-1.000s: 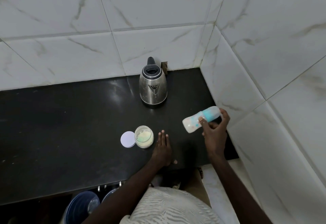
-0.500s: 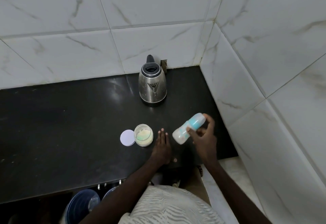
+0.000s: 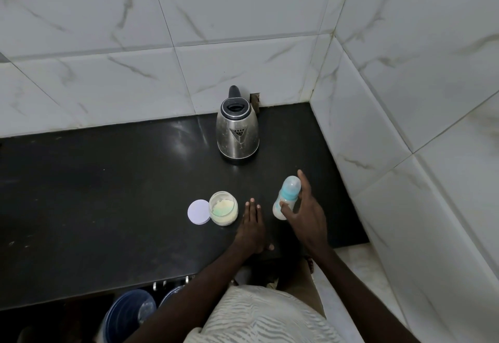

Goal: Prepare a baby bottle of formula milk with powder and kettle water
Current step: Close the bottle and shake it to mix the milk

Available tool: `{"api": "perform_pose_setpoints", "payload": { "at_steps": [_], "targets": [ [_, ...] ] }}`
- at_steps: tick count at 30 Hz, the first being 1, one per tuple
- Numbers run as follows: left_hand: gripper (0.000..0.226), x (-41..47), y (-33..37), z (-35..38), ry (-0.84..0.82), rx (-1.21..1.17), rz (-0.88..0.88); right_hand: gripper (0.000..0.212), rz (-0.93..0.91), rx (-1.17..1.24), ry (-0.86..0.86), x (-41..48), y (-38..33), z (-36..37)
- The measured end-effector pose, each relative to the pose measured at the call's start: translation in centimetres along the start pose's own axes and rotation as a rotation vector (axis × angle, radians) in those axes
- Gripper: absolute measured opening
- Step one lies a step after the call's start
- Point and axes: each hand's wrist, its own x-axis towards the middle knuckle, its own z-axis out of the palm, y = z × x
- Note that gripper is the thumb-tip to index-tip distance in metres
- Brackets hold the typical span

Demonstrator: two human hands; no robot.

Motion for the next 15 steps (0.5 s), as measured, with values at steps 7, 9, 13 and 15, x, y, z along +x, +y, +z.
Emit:
{"api": "perform_pose_setpoints", "payload": {
  "at_steps": [7,9,13,15],
  "targets": [
    [0.133,0.3,-0.1,0.5,0.001,0.005,-0.002,0.083,-0.044,-0.159,-0.062,0.4,0.7,1.5],
    [0.134,0.4,-0.1,0.5,-0.008,-0.007,-0.007,0.081,-0.032,-0.173,-0.056,0.5,0.7,1.9],
    [0.135,0.5,-0.1,0.5,-0.003,-0.007,-0.006,0.076,-0.037,-0.194,-0.077,0.6,1.0,2.4],
    [0.135,0.6,-0.1,0.6,-0.006,-0.016,-0.007,0.074,-0.055,-0.209,-0.081,0.6,1.2,2.5]
  ]
}}
